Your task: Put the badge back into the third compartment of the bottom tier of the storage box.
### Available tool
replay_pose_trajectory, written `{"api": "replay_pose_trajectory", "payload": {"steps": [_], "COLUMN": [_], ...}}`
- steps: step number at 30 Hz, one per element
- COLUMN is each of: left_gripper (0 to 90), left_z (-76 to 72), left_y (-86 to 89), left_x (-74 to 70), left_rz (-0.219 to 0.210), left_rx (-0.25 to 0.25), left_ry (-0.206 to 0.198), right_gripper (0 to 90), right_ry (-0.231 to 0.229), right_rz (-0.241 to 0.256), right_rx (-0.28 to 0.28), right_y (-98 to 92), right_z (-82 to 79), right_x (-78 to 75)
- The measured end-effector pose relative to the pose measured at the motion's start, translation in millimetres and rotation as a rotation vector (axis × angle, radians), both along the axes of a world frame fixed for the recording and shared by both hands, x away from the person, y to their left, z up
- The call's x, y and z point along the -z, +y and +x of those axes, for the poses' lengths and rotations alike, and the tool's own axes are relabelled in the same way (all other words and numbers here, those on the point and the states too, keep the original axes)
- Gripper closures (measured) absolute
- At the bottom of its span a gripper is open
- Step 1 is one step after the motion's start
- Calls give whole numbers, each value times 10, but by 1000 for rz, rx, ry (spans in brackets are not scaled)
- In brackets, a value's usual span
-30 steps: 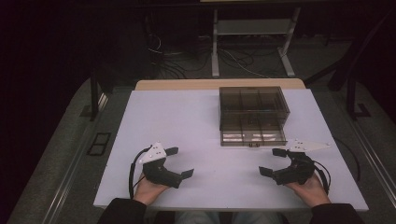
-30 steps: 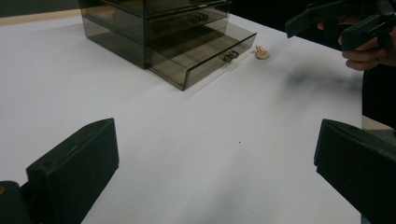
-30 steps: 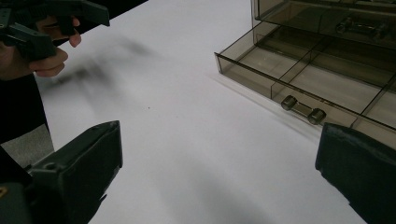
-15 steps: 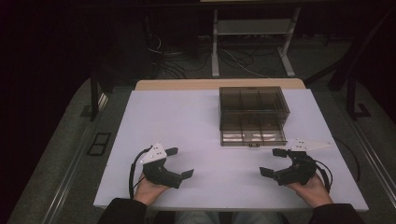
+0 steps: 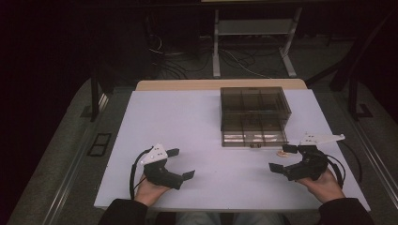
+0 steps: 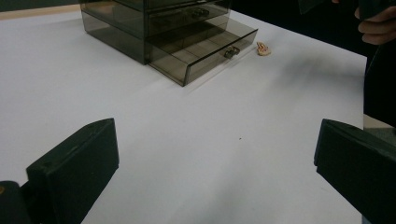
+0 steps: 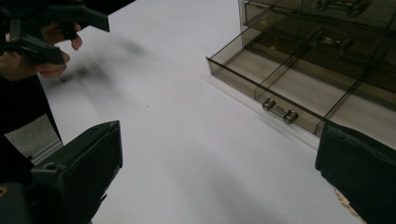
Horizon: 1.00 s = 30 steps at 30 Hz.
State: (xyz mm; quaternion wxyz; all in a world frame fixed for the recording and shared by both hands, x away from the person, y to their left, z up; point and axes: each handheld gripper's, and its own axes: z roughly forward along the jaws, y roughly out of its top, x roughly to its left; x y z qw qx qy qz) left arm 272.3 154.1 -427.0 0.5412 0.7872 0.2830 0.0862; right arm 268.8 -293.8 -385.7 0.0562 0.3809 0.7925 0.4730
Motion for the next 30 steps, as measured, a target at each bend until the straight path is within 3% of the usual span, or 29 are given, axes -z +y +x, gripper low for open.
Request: {"api": "replay_pose_trajectory", "payload": {"steps": [11, 30], "left_gripper": [0, 0], "left_z": [-3, 0], "left_y": [1, 15], "left_x": [-2, 0], "left_rz": [-2, -8], "left_rx": [0, -16], "left_ry": [1, 1], "right_gripper": [4, 4], "right_ry": [-3, 24], "right_rz": [-65, -112], "right_rx": [2, 3], "right_y": [-103, -241], "right_z": [102, 306], "right_x": [-192, -259]}}
